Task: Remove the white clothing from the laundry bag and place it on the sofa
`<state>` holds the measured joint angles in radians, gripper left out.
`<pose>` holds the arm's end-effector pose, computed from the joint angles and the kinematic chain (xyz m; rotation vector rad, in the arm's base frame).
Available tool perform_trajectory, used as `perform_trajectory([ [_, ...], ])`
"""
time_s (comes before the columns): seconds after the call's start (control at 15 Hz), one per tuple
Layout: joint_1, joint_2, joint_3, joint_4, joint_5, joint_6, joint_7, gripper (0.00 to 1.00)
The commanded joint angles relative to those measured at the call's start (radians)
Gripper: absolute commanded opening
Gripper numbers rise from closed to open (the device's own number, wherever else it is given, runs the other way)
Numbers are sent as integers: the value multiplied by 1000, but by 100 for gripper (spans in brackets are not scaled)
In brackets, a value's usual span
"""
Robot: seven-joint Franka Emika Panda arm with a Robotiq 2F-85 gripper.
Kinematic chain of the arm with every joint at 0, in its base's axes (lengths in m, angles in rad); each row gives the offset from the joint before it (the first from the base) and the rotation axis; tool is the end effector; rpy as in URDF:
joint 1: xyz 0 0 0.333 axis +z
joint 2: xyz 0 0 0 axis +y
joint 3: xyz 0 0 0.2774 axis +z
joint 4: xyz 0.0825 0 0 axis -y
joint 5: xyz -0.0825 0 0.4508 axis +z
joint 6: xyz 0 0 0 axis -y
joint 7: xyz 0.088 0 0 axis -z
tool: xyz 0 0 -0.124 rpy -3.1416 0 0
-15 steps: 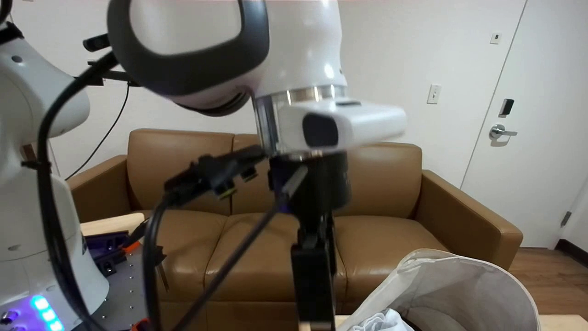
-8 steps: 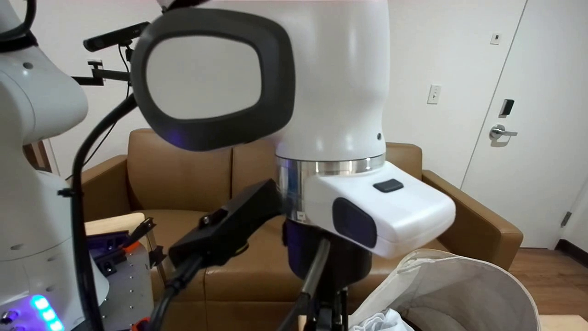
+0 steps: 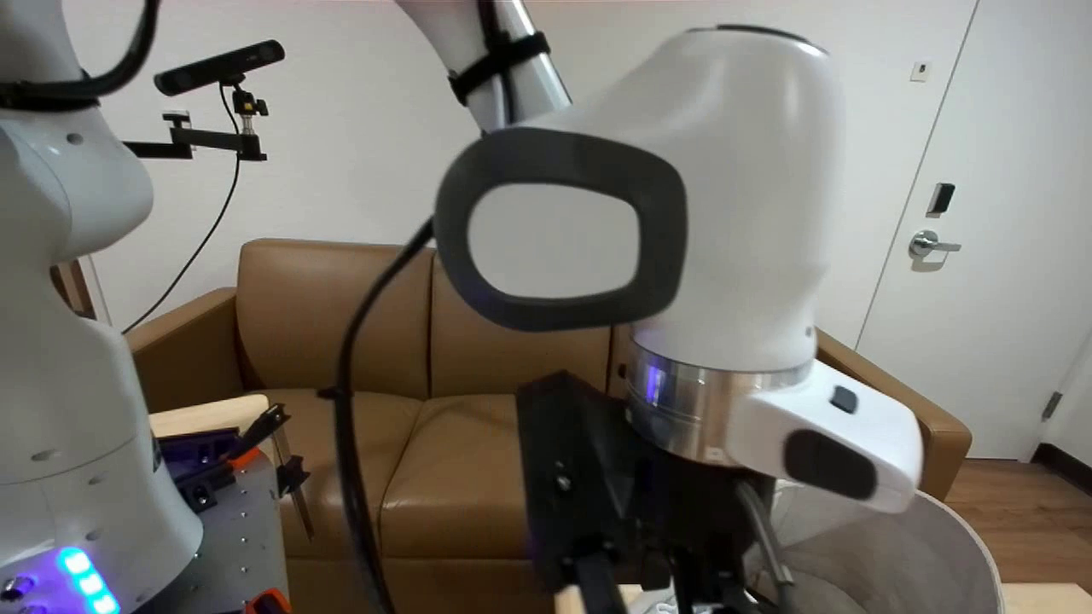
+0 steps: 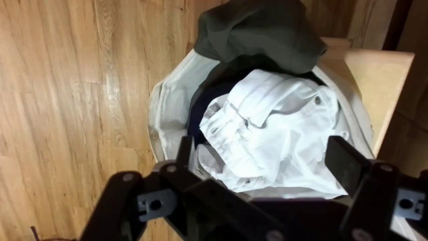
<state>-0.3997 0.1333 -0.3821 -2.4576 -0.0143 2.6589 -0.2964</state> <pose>0.3658 -0.3737 0.1434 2.9697 -0.7079 0.0569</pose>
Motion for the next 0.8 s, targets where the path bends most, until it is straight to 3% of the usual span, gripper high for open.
perform_trajectory([
  [0.0, -41, 255, 16, 218, -35, -31, -118, 100],
  [0.07, -67, 318, 37, 272, -17, -44, -152, 100],
  [0.13, -42, 182, 24, 151, -30, -8, -77, 100],
  [0.27, -52, 242, 31, 187, -33, -6, -76, 100],
  [0.47, -49, 217, 33, 177, -31, -6, -78, 100],
  [0.6, -85, 242, 80, 184, 20, 16, -148, 100],
  [0.73, -176, 326, 186, 244, 144, 39, -270, 100],
])
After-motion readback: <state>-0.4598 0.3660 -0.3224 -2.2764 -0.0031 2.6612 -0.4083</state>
